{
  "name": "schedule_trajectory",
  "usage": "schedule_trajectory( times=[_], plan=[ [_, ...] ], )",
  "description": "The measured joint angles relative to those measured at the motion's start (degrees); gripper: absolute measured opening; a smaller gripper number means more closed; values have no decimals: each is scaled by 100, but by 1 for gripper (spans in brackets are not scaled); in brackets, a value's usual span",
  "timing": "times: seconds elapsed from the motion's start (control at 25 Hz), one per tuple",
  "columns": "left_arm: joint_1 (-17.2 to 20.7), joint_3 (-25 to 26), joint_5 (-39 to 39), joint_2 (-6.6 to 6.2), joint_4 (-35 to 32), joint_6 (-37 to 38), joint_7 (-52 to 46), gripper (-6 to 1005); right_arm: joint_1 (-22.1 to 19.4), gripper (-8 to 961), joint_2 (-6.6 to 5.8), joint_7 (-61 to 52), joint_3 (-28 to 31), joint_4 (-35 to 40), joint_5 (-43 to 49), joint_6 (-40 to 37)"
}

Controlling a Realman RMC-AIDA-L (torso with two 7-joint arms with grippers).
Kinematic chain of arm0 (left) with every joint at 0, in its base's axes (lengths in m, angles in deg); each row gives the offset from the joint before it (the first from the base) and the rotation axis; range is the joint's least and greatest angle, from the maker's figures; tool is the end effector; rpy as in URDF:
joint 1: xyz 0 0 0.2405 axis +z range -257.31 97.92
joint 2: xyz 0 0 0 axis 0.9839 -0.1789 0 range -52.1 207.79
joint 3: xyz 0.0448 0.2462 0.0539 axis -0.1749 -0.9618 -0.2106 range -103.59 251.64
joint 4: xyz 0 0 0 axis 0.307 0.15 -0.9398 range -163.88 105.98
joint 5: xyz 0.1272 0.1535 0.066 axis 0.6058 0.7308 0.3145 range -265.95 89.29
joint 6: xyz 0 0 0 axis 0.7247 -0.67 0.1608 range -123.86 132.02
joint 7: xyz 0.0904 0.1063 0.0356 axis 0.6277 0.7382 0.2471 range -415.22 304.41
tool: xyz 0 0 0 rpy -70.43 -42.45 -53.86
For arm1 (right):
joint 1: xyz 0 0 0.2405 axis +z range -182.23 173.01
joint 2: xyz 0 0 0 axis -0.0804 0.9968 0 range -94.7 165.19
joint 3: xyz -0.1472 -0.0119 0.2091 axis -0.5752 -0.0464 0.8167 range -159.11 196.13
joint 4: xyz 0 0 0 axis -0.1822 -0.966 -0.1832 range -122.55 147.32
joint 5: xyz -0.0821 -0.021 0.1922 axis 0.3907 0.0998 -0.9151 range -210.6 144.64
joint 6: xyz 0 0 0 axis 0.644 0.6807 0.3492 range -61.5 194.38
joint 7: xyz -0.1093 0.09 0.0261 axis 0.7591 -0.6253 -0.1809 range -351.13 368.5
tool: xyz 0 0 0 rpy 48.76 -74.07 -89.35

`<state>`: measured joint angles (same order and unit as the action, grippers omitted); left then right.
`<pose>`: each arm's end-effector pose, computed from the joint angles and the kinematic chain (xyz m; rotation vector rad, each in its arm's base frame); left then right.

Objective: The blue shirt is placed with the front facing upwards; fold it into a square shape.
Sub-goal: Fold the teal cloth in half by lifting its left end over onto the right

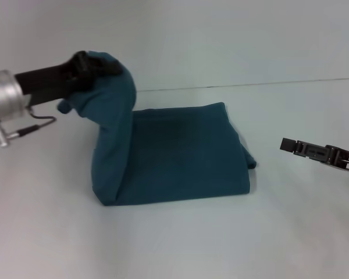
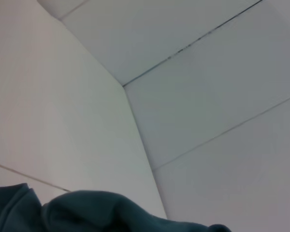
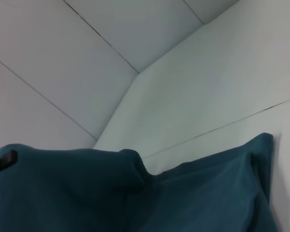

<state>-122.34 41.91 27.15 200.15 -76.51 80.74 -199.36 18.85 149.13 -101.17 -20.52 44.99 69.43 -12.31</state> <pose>-0.1861 0.4173 0.0348 -2.1161 -1.7487 -1.0600 0.3257 0.3287 0.0426 -2.1307 1.4919 0.9130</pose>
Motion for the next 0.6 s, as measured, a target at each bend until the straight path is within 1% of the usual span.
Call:
schedule_trajectory(
  times=[0.24,0.36,0.4,0.52,0.6],
  plan=[
    [-124,-607,-369,141,544,-826,126,102,16,836,19,2,0,0,17,34],
    [-283,-842,-606,150,1030,-1170,371,106,38,836,33,3,0,0,17,35],
    [-283,-842,-606,150,1030,-1170,371,107,42,836,35,3,0,0,17,35],
    [-511,-920,-648,159,1525,-1483,604,112,51,836,41,-2,-1,0,17,35],
    [-594,-924,-650,164,1687,-1530,699,114,54,836,41,-4,-6,0,17,35]
  ],
)
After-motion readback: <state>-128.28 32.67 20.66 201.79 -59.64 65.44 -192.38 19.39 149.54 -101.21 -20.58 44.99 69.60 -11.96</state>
